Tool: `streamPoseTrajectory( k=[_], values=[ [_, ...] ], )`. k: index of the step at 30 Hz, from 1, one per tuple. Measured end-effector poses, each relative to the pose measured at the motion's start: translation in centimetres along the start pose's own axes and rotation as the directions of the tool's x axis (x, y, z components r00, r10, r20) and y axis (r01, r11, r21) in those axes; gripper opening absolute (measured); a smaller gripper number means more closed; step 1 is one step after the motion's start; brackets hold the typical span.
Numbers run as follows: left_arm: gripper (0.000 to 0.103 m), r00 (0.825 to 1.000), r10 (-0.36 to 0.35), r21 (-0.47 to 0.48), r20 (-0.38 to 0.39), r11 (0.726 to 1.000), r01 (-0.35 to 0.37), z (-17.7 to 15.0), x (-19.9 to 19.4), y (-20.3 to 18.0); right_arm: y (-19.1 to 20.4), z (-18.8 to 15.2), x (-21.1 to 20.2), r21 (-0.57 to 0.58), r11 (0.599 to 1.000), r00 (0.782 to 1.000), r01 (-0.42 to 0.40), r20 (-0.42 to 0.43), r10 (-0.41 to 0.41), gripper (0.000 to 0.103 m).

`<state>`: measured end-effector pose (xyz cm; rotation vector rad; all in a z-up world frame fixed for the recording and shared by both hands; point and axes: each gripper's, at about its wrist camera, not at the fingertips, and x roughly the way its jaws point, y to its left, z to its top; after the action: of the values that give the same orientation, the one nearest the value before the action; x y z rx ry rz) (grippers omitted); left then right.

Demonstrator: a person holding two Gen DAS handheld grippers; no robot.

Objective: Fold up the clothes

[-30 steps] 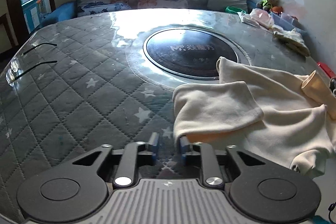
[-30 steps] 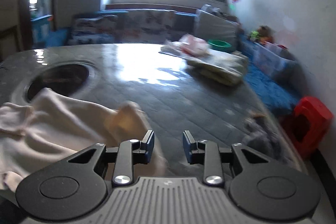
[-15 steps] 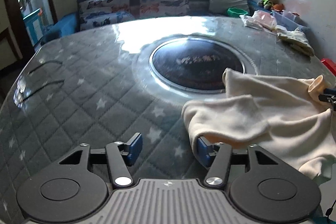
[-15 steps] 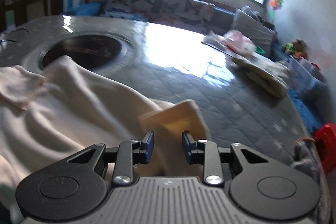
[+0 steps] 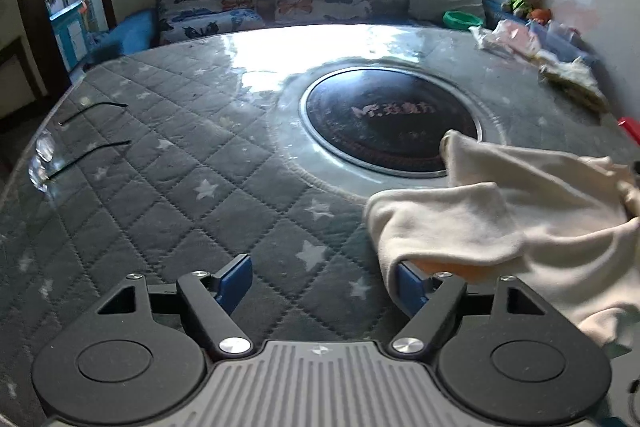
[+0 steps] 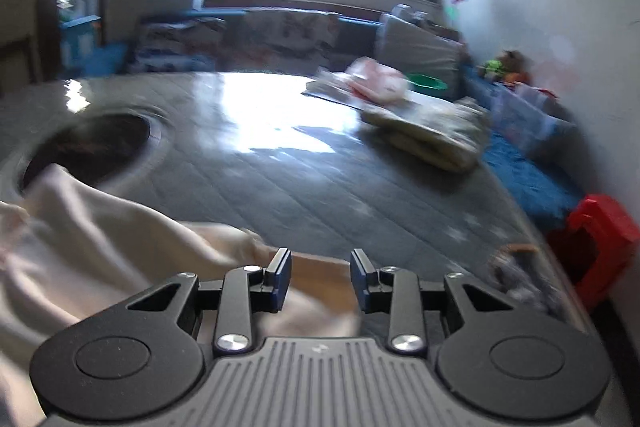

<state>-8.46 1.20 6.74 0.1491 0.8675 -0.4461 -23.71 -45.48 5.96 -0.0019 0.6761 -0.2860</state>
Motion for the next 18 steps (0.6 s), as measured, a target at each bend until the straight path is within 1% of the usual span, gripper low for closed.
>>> streamPoseTrajectory(
  k=[3,4,5,7,10,14,15,16,18],
  values=[
    [0.07,0.998,-0.058,-0.068,-0.025,0.996,0.056,0.1,0.2,0.7,1.1,0.7,0.7,-0.017,0.999,0.999,-0.051,-0.004,0.051,0.032],
    [0.07,0.997,-0.066,-0.084,-0.033,0.994,0.063,0.0,0.2,0.9,1.6,0.8,1.1,-0.028,0.998,0.998,-0.063,-0.007,0.063,0.032],
    [0.07,0.998,-0.051,-0.075,-0.04,0.996,0.048,-0.1,0.3,0.8,2.0,0.9,1.4,-0.039,0.997,0.997,-0.072,-0.011,0.072,0.032],
    [0.072,0.999,-0.01,-0.024,-0.045,1.0,0.009,-0.5,0.2,0.3,2.8,0.8,1.9,-0.065,0.995,0.997,-0.079,-0.019,0.078,0.032],
    [0.072,1.0,-0.006,0.025,-0.024,1.0,0.007,-0.9,-0.3,-0.4,3.3,0.8,2.2,-0.065,0.993,0.995,-0.098,-0.03,0.096,0.032],
    [0.071,0.998,-0.051,0.03,0.026,0.998,0.05,-0.4,-1.3,-0.3,3.1,1.0,2.6,-0.058,0.994,0.995,-0.097,-0.029,0.096,0.032],
    [0.071,0.998,-0.049,0.034,0.032,0.998,0.048,-0.3,-1.4,-0.3,3.0,1.1,2.7,-0.053,0.994,0.995,-0.097,-0.03,0.096,0.032],
    [0.071,0.998,-0.044,0.038,0.034,0.998,0.043,-0.2,-1.4,-0.2,2.9,1.1,2.8,-0.049,0.994,0.995,-0.097,-0.032,0.095,0.032],
    [0.071,1.0,-0.028,0.042,0.011,0.999,0.028,-0.3,-1.0,-0.1,2.6,1.1,3.0,-0.035,0.994,0.994,-0.101,-0.039,0.1,0.032]
  ],
)
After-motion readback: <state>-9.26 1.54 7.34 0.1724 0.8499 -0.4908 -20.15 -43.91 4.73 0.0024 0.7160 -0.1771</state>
